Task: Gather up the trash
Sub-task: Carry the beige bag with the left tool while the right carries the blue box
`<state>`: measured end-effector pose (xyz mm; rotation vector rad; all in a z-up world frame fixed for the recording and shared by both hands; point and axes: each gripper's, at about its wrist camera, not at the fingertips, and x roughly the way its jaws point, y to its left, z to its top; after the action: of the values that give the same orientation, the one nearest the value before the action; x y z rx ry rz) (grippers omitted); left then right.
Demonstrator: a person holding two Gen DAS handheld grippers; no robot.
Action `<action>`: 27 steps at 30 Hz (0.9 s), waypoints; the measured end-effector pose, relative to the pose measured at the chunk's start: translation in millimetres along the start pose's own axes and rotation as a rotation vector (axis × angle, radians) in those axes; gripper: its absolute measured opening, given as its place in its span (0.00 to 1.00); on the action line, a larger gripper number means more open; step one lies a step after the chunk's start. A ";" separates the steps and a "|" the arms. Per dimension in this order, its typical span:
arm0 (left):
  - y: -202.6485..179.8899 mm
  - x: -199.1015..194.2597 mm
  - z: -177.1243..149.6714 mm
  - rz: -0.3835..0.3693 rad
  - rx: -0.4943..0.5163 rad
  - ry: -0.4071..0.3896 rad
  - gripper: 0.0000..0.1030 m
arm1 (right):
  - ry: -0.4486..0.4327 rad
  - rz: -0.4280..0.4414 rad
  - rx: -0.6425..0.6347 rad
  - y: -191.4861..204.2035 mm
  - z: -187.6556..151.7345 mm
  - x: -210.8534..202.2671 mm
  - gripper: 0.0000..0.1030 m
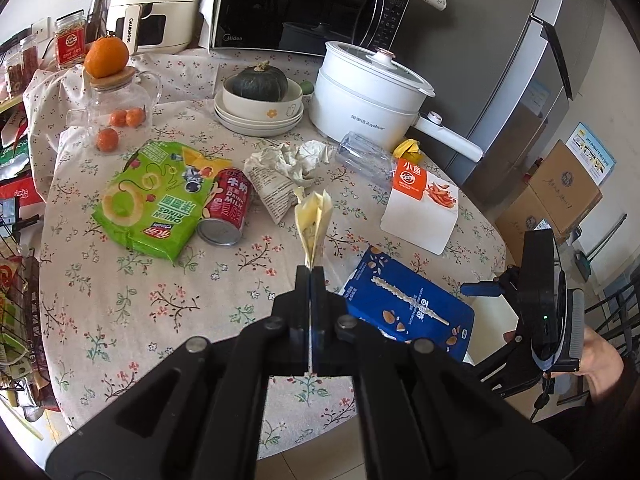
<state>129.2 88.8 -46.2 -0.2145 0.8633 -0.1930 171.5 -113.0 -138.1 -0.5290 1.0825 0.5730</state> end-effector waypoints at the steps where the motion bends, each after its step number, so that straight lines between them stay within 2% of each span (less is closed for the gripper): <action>1: 3.4 0.5 -0.5 0.004 -0.006 0.005 0.00 | 0.011 -0.005 -0.004 -1.5 0.9 5.1 1.00; 8: 15.2 6.1 0.1 0.006 -0.021 0.032 0.00 | 0.127 -0.015 0.003 -15.1 0.6 45.8 1.00; 10: 15.6 5.8 1.0 0.002 -0.019 0.032 0.00 | 0.135 -0.006 0.019 -16.8 0.3 50.2 0.99; 17: 7.9 -0.6 0.3 -0.025 -0.004 0.019 0.00 | 0.074 -0.002 0.053 -20.1 -2.5 29.5 0.93; 27: -26.3 0.5 -3.2 -0.090 0.047 0.027 0.00 | 0.005 -0.030 0.123 -29.2 -44.0 -27.6 0.90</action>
<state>124.9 63.1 -41.6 -0.2076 0.8759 -0.3005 152.2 -168.0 -125.8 -0.4392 1.1050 0.4760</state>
